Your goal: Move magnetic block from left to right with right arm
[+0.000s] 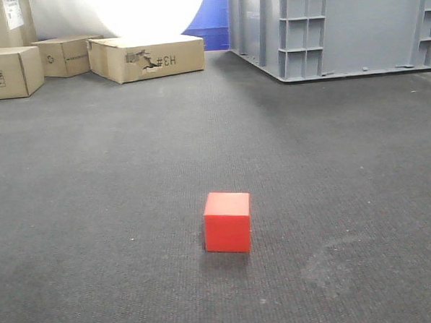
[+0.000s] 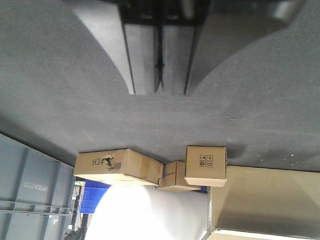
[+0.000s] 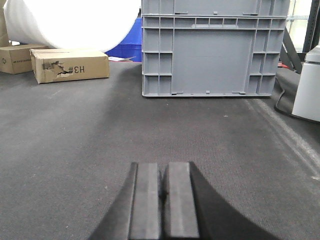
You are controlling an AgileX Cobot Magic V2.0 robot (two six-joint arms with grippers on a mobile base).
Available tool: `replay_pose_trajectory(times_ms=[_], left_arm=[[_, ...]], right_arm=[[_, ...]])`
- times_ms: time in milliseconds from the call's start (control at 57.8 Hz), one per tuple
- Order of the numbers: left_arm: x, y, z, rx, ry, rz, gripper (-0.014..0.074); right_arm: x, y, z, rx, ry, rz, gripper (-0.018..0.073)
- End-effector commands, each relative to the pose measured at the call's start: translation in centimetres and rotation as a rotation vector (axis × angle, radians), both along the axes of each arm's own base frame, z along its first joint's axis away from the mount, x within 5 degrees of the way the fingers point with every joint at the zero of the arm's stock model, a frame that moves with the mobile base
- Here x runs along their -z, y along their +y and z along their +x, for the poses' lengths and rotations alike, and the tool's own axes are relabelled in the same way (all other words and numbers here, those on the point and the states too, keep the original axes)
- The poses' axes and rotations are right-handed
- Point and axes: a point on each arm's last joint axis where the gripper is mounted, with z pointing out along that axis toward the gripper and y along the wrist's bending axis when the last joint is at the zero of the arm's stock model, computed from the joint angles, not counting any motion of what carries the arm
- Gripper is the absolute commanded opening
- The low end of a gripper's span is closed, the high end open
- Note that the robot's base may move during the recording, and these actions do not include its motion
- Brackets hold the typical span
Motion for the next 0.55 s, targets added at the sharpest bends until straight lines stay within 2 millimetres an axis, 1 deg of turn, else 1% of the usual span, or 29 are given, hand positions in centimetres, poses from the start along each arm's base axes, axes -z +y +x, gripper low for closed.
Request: replay_pose_trajectory(times_ms=[0,536], left_arm=[[-0.56,0.08,-0.15,-0.007,-0.087,-0.007,-0.0126],[-0.56,0.08,-0.15,-0.007,-0.087,-0.007,-0.0126]], right_arm=[[-0.99,-0.13,-0.28,0.017,-0.117,-0.012,0.0035],[-0.99,-0.13,-0.28,0.017,-0.117,-0.012,0.0035]])
